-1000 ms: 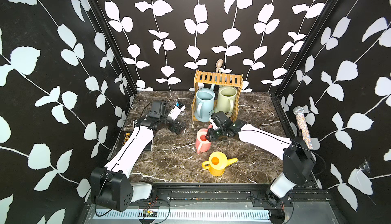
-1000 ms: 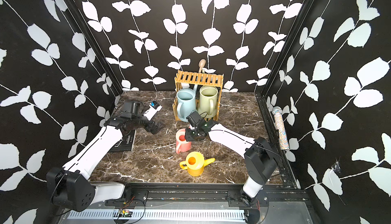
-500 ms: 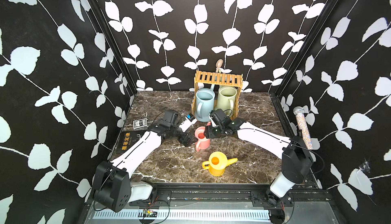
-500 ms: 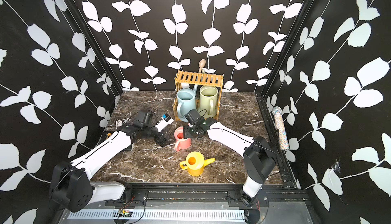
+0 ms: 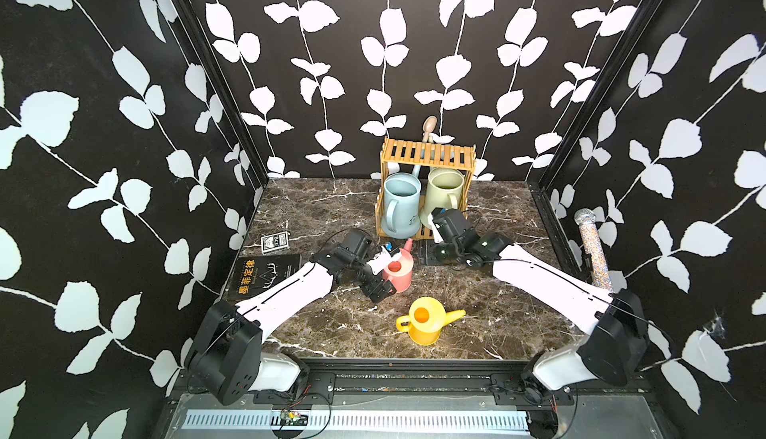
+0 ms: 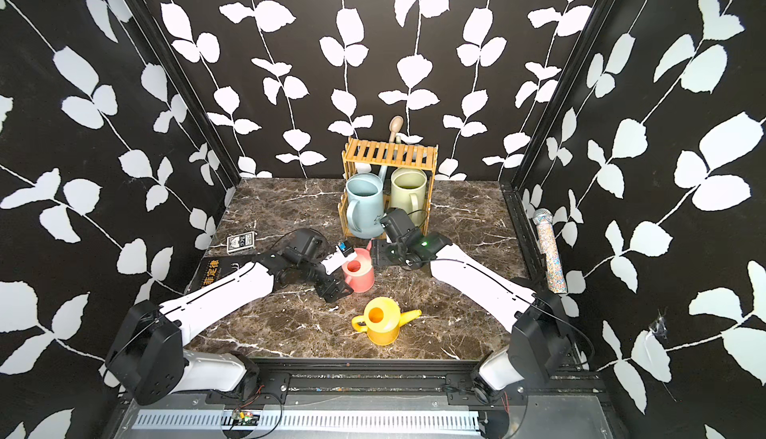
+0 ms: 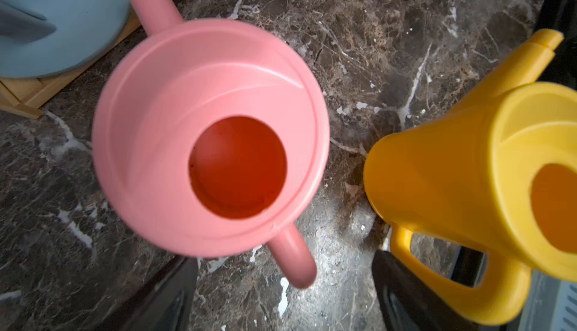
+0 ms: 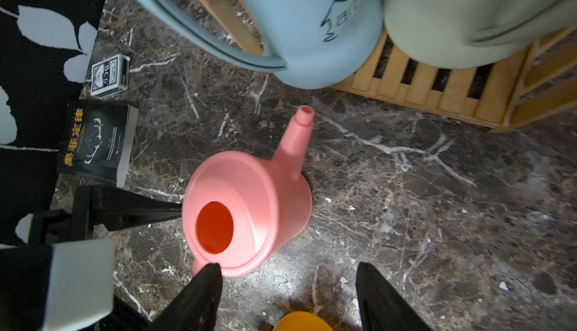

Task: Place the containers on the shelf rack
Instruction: 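Pick up a container from the center of the board.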

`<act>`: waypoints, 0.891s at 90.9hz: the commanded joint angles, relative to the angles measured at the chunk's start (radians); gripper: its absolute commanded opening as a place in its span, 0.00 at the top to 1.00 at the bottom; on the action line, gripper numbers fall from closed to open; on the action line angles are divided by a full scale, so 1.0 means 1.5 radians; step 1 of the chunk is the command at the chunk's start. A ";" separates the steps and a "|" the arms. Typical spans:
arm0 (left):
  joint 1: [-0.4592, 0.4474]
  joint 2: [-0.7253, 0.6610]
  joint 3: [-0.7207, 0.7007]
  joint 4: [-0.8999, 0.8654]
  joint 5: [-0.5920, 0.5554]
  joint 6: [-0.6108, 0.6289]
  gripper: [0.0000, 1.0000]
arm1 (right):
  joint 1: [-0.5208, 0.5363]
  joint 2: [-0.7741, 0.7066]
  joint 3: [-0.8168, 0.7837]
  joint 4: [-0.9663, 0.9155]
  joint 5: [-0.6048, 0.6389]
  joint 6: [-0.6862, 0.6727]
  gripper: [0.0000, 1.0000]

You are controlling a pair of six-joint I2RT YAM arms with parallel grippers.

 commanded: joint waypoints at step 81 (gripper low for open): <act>0.000 -0.006 -0.019 0.034 -0.044 0.055 0.97 | -0.132 -0.115 -0.061 -0.005 0.082 -0.076 0.01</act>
